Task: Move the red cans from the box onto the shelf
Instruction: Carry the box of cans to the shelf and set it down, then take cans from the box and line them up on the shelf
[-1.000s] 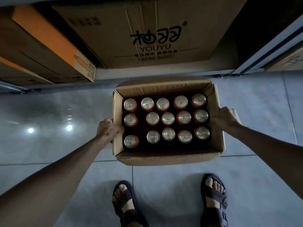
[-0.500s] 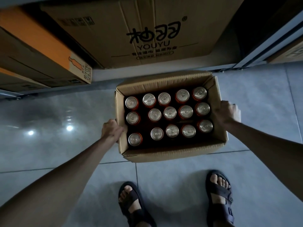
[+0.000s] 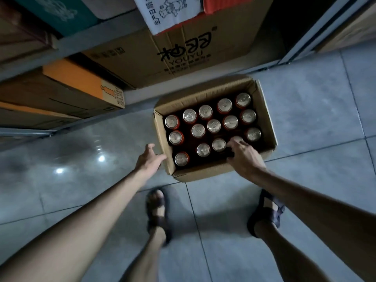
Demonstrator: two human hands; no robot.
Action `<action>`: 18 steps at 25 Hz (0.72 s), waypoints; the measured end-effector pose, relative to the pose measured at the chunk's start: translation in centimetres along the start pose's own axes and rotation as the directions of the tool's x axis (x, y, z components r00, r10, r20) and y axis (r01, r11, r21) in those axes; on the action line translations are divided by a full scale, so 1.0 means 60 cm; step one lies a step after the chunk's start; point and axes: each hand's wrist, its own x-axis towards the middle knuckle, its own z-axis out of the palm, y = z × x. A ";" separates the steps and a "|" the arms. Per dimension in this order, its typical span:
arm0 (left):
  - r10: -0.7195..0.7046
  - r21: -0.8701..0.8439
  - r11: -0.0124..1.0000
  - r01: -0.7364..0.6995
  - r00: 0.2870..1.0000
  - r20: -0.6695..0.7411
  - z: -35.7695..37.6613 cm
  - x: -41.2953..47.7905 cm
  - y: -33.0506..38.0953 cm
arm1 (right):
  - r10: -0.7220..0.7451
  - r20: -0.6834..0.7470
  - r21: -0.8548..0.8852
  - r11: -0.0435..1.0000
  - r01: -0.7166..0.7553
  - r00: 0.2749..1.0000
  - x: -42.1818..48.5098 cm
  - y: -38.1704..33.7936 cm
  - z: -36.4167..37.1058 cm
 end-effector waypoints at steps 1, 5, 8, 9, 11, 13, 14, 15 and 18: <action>-0.011 0.017 1.000 0.010 0.999 0.032 0.003 0.007 0.000 | -0.001 0.081 0.003 1.000 0.001 0.997 -0.007 -0.009 0.022; 0.002 -0.004 1.000 -0.001 0.992 0.128 0.020 0.071 0.006 | 0.025 0.132 0.007 1.000 -0.026 0.991 0.004 -0.049 0.119; 0.045 -0.011 0.999 -0.044 0.986 0.162 0.019 0.117 0.004 | 0.049 -0.069 -0.059 0.997 -0.053 0.996 0.048 -0.083 0.158; 0.064 -0.017 0.998 -0.062 0.984 0.168 0.019 0.128 0.002 | 0.061 -0.092 -0.080 0.994 -0.069 0.994 0.066 -0.093 0.168; 0.095 -0.071 0.994 -0.084 0.981 0.170 0.023 0.143 -0.004 | 0.098 -0.084 -0.149 0.983 -0.109 0.992 0.101 -0.104 0.187; 0.108 -0.080 0.992 -0.097 0.983 0.149 0.031 0.157 -0.014 | 0.114 -0.055 -0.279 0.952 -0.125 0.992 0.131 -0.112 0.217; 0.109 -0.075 0.992 -0.100 0.985 0.134 0.035 0.163 -0.018 | 0.111 -0.057 -0.347 0.930 -0.123 0.992 0.142 -0.113 0.232; 0.112 -0.077 0.992 -0.102 0.986 0.127 0.038 0.167 -0.019 | 0.106 -0.064 -0.404 0.907 -0.123 0.992 0.152 -0.112 0.243; 0.125 -0.068 0.991 -0.118 0.986 0.107 0.041 0.173 -0.025 | 0.064 -0.088 -0.497 0.862 -0.100 0.994 0.168 -0.113 0.251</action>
